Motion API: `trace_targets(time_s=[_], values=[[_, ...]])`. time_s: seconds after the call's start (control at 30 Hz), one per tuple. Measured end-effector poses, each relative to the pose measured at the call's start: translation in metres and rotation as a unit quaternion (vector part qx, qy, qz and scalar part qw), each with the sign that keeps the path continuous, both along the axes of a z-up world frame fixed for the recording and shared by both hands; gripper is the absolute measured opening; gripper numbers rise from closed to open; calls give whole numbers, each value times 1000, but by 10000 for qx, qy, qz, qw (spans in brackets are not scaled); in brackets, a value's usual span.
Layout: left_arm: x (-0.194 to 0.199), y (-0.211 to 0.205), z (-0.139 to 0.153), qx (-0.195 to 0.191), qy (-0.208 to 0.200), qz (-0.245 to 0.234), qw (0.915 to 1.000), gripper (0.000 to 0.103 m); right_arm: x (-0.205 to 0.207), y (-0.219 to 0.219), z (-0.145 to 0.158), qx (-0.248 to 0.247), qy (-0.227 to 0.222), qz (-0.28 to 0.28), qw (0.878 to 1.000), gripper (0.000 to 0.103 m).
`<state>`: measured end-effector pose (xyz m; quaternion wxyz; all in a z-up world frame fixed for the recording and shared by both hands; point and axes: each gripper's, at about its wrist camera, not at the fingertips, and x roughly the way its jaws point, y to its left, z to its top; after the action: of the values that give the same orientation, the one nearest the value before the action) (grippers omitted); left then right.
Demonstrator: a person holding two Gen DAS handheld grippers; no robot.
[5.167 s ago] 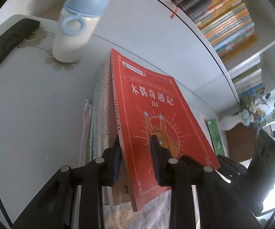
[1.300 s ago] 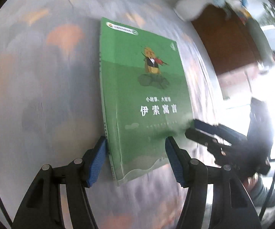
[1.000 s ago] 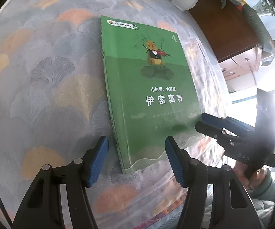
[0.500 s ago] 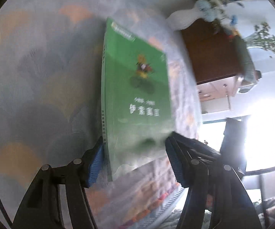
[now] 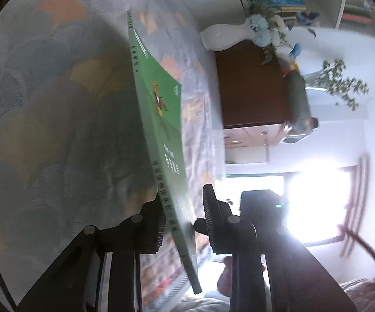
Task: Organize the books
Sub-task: 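Lift the green book and tilt it upright with both grippers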
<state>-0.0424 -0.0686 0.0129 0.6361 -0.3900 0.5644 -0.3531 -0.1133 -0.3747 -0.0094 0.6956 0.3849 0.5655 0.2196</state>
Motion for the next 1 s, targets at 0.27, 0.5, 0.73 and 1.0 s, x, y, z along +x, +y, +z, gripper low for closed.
trace_targets(time_s=[0.27,0.5,0.73,1.0], values=[[-1,11,-11,141,266,137,9995,22,24,12,-15,928,36,-312,9952,28],[-4,-4,-9,1648,-124,-407,9854,22,26,46,30,-649,-750,300,9946,16],[-7,-5,5,2112,-509,-695,9737,24,9,117,74,-2905,-2078,1490,9221,16],[-19,29,41,2314,-1022,-749,9646,24,-24,159,93,-3795,-2793,2048,8579,16]])
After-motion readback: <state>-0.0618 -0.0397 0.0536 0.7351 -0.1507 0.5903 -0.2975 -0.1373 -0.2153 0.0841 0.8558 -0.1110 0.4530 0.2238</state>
